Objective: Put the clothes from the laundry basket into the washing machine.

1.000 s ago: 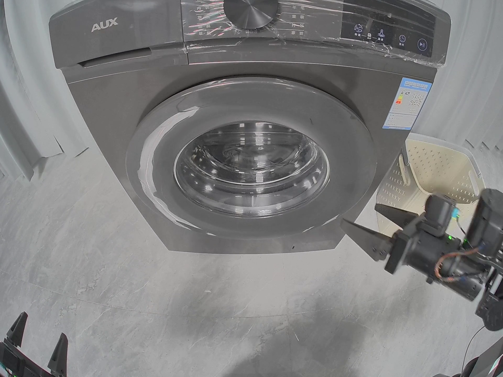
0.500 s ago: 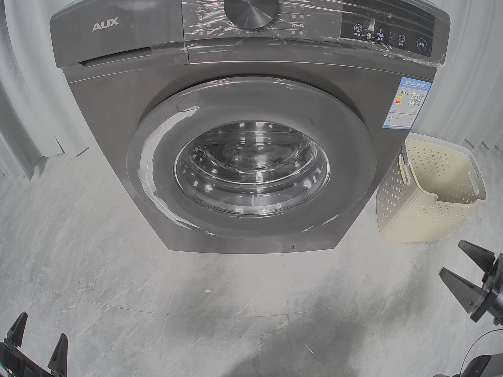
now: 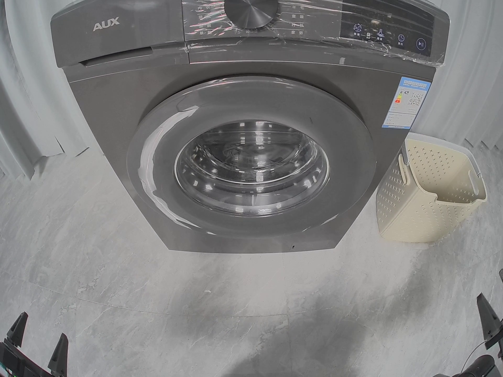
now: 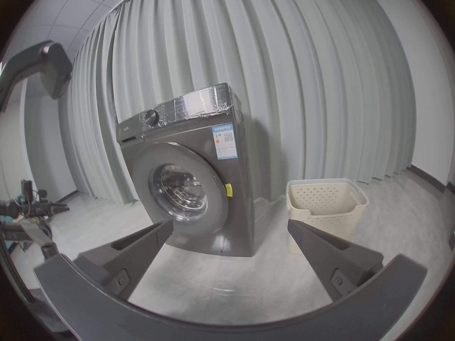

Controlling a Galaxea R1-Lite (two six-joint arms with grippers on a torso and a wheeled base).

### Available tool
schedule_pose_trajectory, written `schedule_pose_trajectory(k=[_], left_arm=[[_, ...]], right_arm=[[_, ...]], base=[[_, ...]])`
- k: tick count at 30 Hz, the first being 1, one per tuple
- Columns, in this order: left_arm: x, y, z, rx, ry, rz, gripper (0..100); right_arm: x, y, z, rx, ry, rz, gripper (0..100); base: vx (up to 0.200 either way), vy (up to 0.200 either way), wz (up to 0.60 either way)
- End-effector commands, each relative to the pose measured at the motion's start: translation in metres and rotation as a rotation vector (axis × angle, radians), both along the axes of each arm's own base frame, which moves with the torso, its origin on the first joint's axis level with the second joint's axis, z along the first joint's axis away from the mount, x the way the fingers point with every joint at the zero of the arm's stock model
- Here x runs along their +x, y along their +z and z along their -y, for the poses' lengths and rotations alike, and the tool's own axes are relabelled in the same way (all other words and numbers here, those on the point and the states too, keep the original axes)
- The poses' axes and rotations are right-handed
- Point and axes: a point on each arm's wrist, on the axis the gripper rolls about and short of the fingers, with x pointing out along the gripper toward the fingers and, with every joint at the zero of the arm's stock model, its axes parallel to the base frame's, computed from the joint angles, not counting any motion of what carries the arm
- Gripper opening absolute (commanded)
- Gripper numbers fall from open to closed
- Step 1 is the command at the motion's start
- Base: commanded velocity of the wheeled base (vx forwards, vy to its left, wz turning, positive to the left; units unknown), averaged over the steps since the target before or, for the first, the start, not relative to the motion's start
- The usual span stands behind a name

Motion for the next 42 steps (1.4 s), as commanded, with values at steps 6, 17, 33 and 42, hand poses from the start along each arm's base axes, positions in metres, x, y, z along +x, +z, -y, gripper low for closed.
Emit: schedule_pose_trajectory(k=[6, 17, 33, 42], left_arm=[[0.0, -0.005, 0.0, -0.001, 0.0, -0.006, 100], [0.0, -0.005, 0.0, -0.007, 0.001, -0.006, 100], [0.0, -0.005, 0.0, -0.004, 0.003, -0.004, 100], [0.0, -0.005, 0.0, -0.004, 0.003, -0.003, 100]], right_arm=[[-0.016, -0.043, -0.001, -0.018, -0.105, -0.06, 100], [-0.016, -0.048, 0.002, -0.021, -0.246, -0.107, 100], [-0.016, -0.05, 0.001, -0.065, -0.21, -0.123, 100], [-0.016, -0.05, 0.001, -0.067, -0.21, -0.123, 100]], base=[[0.0, 0.0, 0.0], [0.0, 0.0, 0.0], [0.0, 0.0, 0.0], [0.0, 0.0, 0.0]])
